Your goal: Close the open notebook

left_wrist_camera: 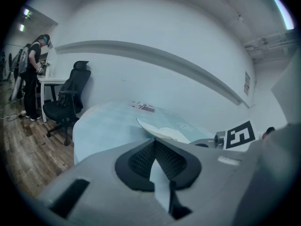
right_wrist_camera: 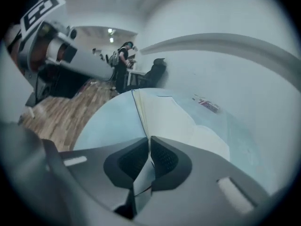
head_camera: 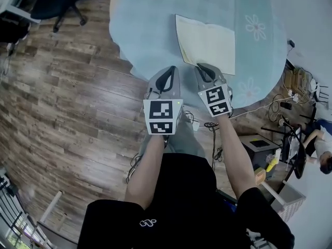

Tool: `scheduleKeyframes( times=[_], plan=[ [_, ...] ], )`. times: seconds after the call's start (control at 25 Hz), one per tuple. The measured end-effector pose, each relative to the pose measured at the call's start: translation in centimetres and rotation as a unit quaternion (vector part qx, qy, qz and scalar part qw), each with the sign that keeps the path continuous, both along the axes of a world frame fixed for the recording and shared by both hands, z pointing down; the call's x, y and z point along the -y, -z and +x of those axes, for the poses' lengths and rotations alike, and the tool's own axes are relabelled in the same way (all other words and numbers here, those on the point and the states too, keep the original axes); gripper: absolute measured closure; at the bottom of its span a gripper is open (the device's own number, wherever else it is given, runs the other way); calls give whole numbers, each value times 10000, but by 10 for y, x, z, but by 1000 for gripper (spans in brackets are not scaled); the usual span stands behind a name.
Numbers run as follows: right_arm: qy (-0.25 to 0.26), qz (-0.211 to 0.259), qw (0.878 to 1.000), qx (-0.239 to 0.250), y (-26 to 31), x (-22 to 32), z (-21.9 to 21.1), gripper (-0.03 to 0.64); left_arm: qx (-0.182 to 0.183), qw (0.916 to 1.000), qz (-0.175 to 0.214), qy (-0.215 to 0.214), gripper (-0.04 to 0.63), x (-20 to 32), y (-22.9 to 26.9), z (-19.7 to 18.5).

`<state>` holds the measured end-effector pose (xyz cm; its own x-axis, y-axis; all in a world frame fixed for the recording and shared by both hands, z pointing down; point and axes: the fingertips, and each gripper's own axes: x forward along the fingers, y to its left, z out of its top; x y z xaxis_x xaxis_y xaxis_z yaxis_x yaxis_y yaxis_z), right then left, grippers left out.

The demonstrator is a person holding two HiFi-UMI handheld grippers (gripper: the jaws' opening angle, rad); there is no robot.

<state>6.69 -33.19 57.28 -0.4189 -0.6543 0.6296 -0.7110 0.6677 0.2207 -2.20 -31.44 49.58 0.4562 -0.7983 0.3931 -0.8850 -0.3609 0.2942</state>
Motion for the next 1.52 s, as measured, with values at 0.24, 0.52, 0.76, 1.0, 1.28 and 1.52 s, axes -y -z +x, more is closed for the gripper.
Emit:
scheduleKeyframes(
  times=[0.24, 0.52, 0.76, 1.0, 1.28, 1.52],
  plan=[
    [-1223, -157, 9792, 1609, 15, 0, 16, 597, -23, 10000, 53, -76, 592, 1, 6, 6],
    [-2516, -264, 9234, 2887, 17, -7, 58, 601, -22, 9996, 145, -233, 592, 1, 11, 19],
    [-3595, -509, 8627, 3521, 1, -12, 96, 587, -19, 9992, 283, -287, 592, 6, 24, 28],
    [-4464, -604, 8089, 3778, -6, -30, 127, 462, -31, 9985, 419, -339, 592, 11, 35, 35],
    [-4647, 84, 7928, 3942, 38, -44, 157, 474, -83, 9958, 818, -392, 592, 22, 66, 38],
    [-3898, 1158, 8412, 3564, 135, -33, 156, 596, -72, 9878, 1471, -512, 592, 27, 127, 46]
  ],
)
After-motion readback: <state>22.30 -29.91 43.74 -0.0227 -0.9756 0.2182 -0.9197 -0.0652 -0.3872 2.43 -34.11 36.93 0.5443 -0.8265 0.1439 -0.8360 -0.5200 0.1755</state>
